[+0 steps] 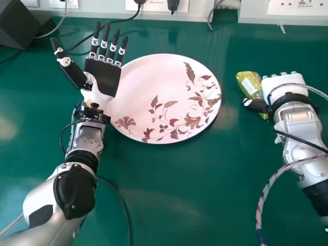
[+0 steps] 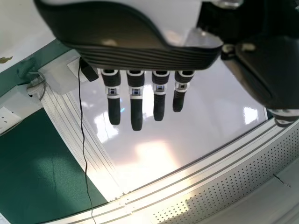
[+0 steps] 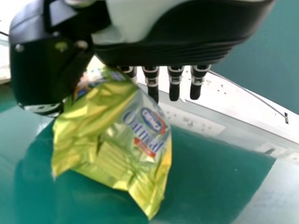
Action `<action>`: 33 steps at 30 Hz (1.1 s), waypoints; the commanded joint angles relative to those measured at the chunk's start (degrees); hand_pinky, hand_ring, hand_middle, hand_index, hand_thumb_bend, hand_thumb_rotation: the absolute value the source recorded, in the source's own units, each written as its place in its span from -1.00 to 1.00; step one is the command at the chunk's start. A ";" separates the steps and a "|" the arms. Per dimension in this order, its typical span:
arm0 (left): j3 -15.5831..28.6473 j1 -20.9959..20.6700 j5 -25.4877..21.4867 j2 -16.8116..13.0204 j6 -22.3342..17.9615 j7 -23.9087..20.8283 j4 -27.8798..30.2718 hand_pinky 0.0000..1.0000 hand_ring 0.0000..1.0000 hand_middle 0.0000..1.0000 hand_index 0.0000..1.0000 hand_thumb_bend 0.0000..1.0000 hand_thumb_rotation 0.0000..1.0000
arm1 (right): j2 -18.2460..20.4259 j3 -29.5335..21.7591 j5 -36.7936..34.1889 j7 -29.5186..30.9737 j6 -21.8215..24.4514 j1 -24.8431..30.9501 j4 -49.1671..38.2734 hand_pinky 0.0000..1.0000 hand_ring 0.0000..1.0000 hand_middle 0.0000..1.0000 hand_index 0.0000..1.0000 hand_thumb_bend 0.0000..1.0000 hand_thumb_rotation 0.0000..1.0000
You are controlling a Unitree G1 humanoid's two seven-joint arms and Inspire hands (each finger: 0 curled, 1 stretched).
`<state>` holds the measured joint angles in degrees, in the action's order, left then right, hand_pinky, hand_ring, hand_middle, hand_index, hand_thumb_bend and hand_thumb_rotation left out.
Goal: Pick up biscuit and place it in the plate
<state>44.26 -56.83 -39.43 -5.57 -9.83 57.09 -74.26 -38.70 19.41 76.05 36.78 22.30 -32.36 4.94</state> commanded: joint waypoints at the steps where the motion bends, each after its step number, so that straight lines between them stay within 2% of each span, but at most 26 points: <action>1: 0.63 2.09 -0.65 0.48 0.37 0.60 -0.57 0.63 0.62 0.84 0.94 1.00 0.25 | -0.29 0.69 -1.60 2.02 -1.33 2.82 -0.39 1.00 1.00 1.00 1.00 0.76 0.95; 5: 0.61 2.15 -0.59 0.41 0.39 0.41 -0.58 0.62 0.60 0.84 0.95 1.00 0.27 | -0.87 0.78 -1.66 2.44 -1.85 3.07 -0.98 1.00 1.00 1.00 1.00 0.83 0.99; 9: 0.67 2.04 -0.72 0.34 1.03 0.43 -0.58 0.65 0.62 0.84 0.96 1.00 0.27 | -1.27 0.78 -1.81 3.24 -2.07 3.33 -1.63 1.00 1.00 1.00 1.00 0.59 0.70; 16: 1.02 2.01 -1.23 0.16 2.45 1.83 -0.65 0.69 0.64 0.85 0.97 1.00 0.26 | -1.58 0.86 -1.97 3.97 -2.35 3.27 -1.35 1.00 1.00 1.00 1.00 0.17 0.44; 21: 1.10 1.96 -1.27 0.19 2.88 0.57 -0.59 0.70 0.66 0.86 0.97 1.00 0.22 | -1.43 0.66 -2.42 4.28 -1.96 3.32 -1.23 1.00 1.00 1.00 1.00 0.09 0.31; 22: 1.09 1.93 -1.28 0.16 3.06 0.51 -0.58 0.71 0.67 0.86 0.97 1.00 0.21 | -1.41 0.64 -2.44 4.31 -1.87 3.33 -1.17 1.00 1.00 1.00 1.00 0.00 0.16; 25: 0.77 1.99 -1.02 0.05 2.93 0.44 -0.51 0.73 0.68 0.87 0.98 1.00 0.22 | -1.42 0.59 -2.48 4.45 -1.75 3.36 -1.17 1.00 1.00 1.00 1.00 -0.33 0.05; 27: 1.07 1.96 -1.53 -0.07 4.13 0.98 -0.56 0.72 0.67 0.86 0.98 1.00 0.22 | -1.49 0.52 -2.57 4.18 -1.85 3.45 -1.25 1.00 0.98 1.00 1.00 -0.65 -0.04; 28: 1.15 1.97 -1.69 -0.13 4.51 1.20 -0.57 0.71 0.67 0.86 0.98 1.00 0.22 | -1.53 0.50 -2.59 3.99 -1.93 3.51 -1.32 0.91 0.90 1.00 1.00 -0.82 -0.09; 29: 1.13 2.00 -1.77 -0.15 4.56 1.30 -0.54 0.71 0.67 0.86 0.97 1.00 0.23 | -1.55 0.49 -2.57 3.94 -1.94 3.55 -1.39 0.14 0.80 0.98 1.00 -0.91 -0.20; 31: 0.82 2.10 -1.69 -0.05 3.73 0.93 -0.41 0.71 0.67 0.86 0.97 1.00 0.23 | -1.48 0.49 -2.51 4.13 -1.83 3.52 -1.42 -0.63 0.62 0.93 1.00 -0.97 -0.30; 32: 0.70 2.13 -1.63 0.01 3.31 0.53 -0.36 0.71 0.67 0.86 0.98 1.00 0.24 | -1.44 0.48 -2.53 4.32 -1.79 3.47 -1.47 -0.46 0.32 0.87 1.00 -0.61 -0.64; 33: 0.68 2.14 -1.69 0.02 3.25 0.33 -0.36 0.71 0.67 0.86 0.98 1.00 0.24 | -1.39 0.41 -2.63 4.43 -1.74 3.47 -1.59 -0.35 0.14 0.80 1.00 -0.38 -0.86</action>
<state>44.48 -56.83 -41.00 -6.03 -6.28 57.63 -74.25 -40.45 19.16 74.74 38.76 20.93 -31.54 2.84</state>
